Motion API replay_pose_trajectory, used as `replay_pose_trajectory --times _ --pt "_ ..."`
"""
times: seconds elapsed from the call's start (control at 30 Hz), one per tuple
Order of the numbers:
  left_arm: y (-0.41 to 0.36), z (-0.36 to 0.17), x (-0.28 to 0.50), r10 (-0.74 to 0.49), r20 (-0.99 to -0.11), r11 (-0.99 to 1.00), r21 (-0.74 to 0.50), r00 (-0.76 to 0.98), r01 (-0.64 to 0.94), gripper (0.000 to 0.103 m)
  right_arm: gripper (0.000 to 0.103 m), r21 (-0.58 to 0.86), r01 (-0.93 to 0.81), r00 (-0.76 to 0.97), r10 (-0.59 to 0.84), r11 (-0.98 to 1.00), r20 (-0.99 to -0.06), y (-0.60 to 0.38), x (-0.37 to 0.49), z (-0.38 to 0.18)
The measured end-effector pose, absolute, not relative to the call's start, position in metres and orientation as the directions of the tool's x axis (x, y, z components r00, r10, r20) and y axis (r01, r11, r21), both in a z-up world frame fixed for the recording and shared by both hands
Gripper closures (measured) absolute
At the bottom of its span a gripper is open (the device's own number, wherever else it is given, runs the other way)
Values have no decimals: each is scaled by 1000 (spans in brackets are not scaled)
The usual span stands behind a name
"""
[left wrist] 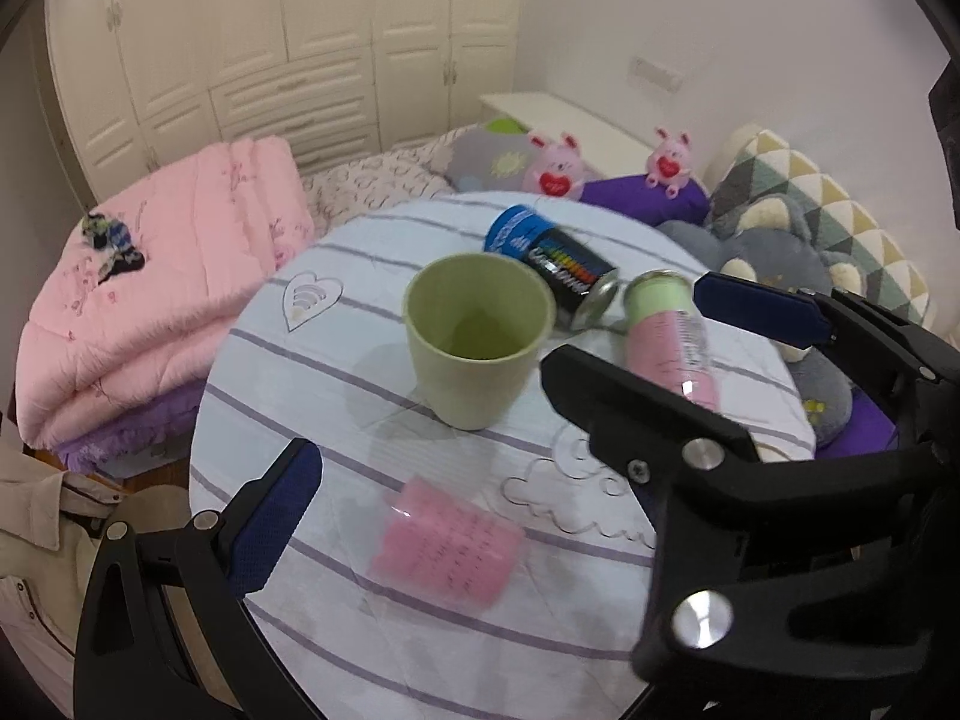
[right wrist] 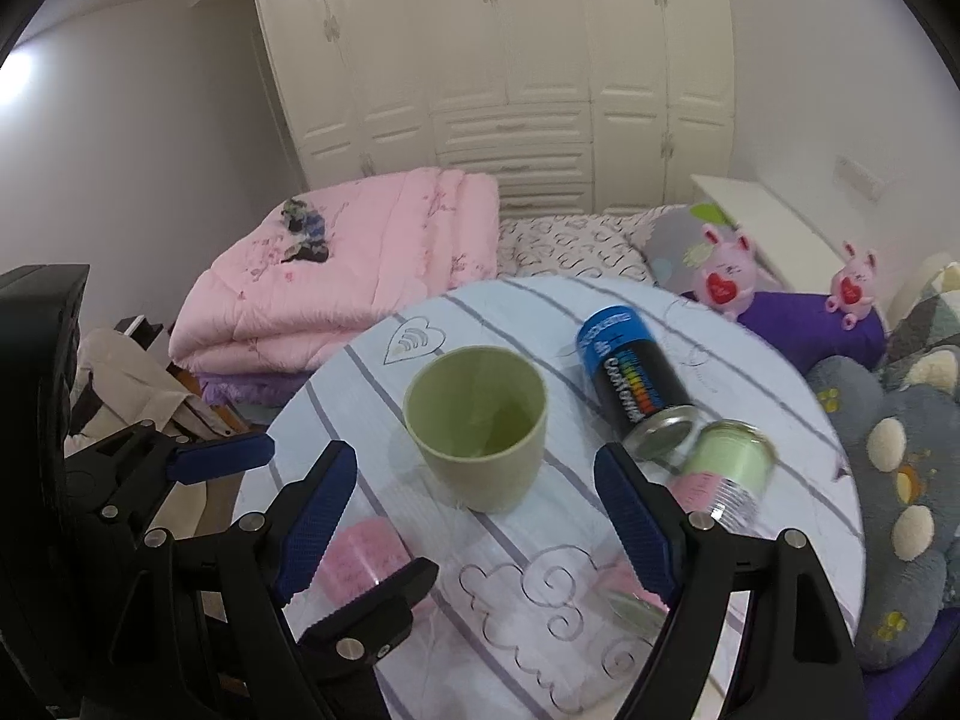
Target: Flip cup upright
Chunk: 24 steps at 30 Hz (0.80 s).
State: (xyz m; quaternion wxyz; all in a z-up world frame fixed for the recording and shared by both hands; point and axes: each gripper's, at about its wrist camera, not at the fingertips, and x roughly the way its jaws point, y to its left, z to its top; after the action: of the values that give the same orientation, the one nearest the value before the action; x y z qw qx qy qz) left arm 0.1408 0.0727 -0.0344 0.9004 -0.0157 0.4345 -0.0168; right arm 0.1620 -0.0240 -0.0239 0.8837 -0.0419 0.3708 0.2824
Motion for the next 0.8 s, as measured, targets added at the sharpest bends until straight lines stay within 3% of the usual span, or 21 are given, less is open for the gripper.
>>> replay_pose_trajectory --times 0.5,0.8 --pt "37 9 59 -80 -630 995 -8 773 97 0 20 102 -374 719 358 922 -595 -99 79 22" --pt "21 37 13 -84 -514 994 19 854 109 0 20 68 -274 827 271 959 -493 -125 26 38"
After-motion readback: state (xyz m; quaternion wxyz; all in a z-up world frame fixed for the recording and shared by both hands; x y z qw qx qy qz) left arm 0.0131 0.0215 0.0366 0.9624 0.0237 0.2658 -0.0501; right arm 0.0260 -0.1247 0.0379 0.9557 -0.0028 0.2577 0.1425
